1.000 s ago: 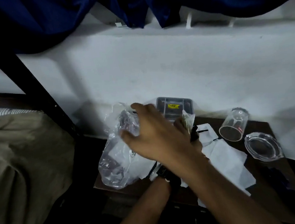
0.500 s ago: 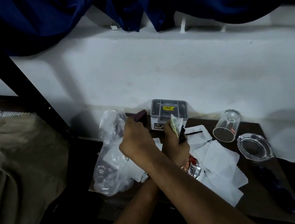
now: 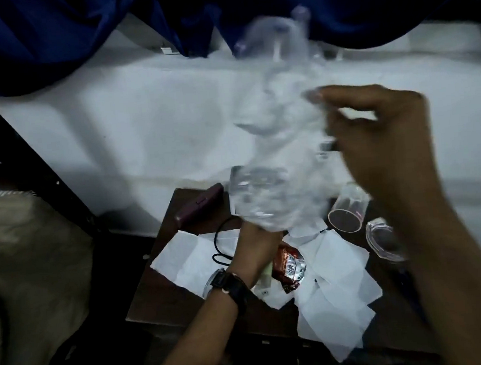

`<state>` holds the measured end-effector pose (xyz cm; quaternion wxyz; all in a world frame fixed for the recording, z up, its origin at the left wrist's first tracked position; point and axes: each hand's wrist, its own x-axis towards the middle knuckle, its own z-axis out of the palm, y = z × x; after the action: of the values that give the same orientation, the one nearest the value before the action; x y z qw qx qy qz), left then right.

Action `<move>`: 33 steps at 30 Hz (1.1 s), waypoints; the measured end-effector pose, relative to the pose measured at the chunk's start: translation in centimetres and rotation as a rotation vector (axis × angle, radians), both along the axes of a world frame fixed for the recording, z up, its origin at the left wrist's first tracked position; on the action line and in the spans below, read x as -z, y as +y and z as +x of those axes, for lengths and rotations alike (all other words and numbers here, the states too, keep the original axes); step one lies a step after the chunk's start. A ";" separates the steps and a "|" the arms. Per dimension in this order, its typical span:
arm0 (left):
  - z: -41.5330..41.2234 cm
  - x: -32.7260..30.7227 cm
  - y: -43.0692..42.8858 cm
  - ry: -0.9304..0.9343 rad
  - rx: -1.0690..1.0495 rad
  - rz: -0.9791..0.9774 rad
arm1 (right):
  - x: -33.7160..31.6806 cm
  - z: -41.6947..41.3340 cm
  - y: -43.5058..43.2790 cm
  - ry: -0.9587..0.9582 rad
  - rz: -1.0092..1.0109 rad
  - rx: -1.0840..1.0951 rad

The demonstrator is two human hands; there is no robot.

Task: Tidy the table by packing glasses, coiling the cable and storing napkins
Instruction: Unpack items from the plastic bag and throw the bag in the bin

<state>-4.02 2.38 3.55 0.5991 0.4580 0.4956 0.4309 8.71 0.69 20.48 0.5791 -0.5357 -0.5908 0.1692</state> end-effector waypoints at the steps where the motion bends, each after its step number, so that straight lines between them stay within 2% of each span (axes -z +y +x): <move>1: 0.0 -0.1 0.3 -0.054 -0.021 0.017 | 0.3 2.2 -0.9 0.012 -0.014 0.056; 4: 0.2 -0.9 0.6 -0.185 -0.102 -0.027 | 3.8 6.4 -2.8 0.078 -0.182 0.195; 6: 0.6 -1.2 0.3 -0.229 -0.110 -0.061 | 7.1 6.9 -3.3 0.041 -0.296 0.239; 10: 1.6 -1.1 -0.3 -0.167 -0.020 -0.064 | 12.4 5.0 -3.2 -0.088 -0.378 0.095; 13: 2.4 -0.6 -0.6 -0.131 0.028 -0.024 | 14.3 3.6 -3.2 -0.109 -0.352 0.031; 18: 3.0 -0.8 -0.3 -0.231 0.041 -0.023 | 14.8 2.5 -3.9 0.340 -0.537 -0.311; 19: 3.2 -0.9 -0.2 -0.223 0.036 -0.006 | 14.8 2.4 -4.2 0.368 -0.548 -0.362; 22: 3.5 -1.0 0.1 -0.183 0.008 0.048 | 14.1 2.0 -5.0 0.227 -0.483 -0.369; 26: 3.1 -1.5 0.9 -0.220 -0.111 0.020 | 12.7 3.4 -6.3 -0.125 -0.075 0.071; 27: 3.0 -1.6 1.1 -0.244 -0.146 0.001 | 12.0 3.8 -6.6 -0.184 -0.028 0.132; 28: 3.0 -1.7 1.2 -0.267 -0.176 -0.012 | 11.8 4.0 -6.9 -0.201 -0.063 0.149; 29: 3.2 -1.8 1.2 -0.286 -0.208 -0.016 | 11.7 4.0 -7.2 -0.151 -0.177 0.130; 30: 3.4 -1.8 1.2 -0.300 -0.249 -0.014 | 11.7 3.7 -7.5 -0.008 -0.368 0.095; 32: 4.0 -1.9 1.1 -0.312 -0.337 0.005 | 11.7 2.5 -7.7 0.462 -0.779 0.010; 33: 4.2 -2.0 1.0 -0.301 -0.354 0.021 | 11.8 2.2 -7.5 0.721 -0.861 -0.035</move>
<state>0.20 3.35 5.53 0.5765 0.3007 0.4686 0.5980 10.92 -6.81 8.67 0.4705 -0.6221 -0.2420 0.5772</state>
